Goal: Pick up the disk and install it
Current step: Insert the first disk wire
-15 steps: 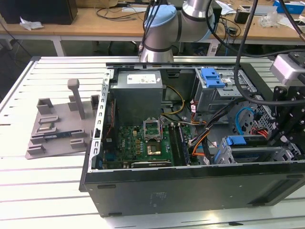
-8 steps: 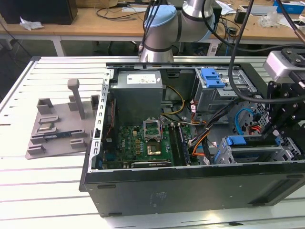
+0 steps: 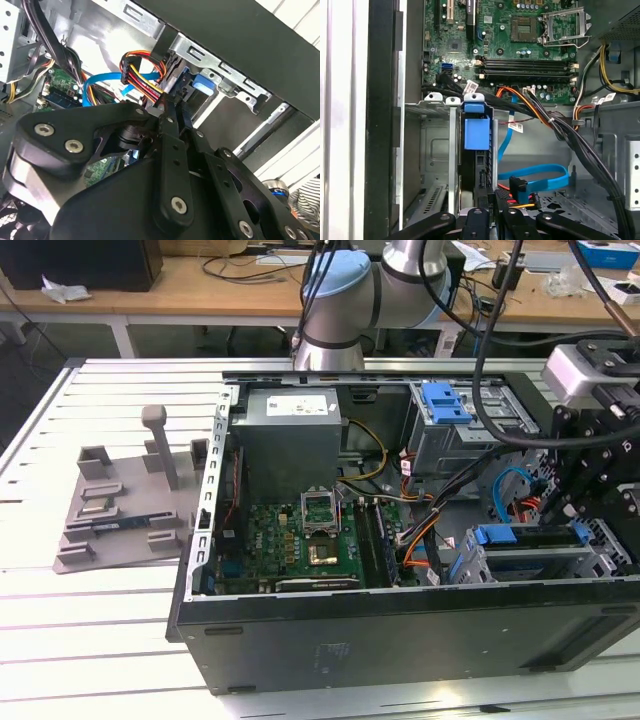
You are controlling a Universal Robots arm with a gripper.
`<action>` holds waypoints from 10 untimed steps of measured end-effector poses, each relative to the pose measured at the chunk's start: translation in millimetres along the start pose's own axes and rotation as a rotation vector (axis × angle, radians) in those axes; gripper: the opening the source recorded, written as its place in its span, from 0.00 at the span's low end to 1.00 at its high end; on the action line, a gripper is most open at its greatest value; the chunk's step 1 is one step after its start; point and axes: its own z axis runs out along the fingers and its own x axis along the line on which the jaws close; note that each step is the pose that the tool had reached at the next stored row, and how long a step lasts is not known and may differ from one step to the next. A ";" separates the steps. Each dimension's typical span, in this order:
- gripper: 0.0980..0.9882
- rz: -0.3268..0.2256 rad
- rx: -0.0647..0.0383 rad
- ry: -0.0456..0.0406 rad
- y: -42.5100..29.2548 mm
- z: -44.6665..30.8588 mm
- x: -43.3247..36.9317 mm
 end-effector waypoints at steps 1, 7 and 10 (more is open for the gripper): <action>0.08 0.000 0.000 -0.0001 0.0 0.2 0.1; 0.08 0.000 0.000 -0.0002 -0.2 0.1 8.4; 0.08 0.000 0.000 -0.0001 -2.1 0.7 8.4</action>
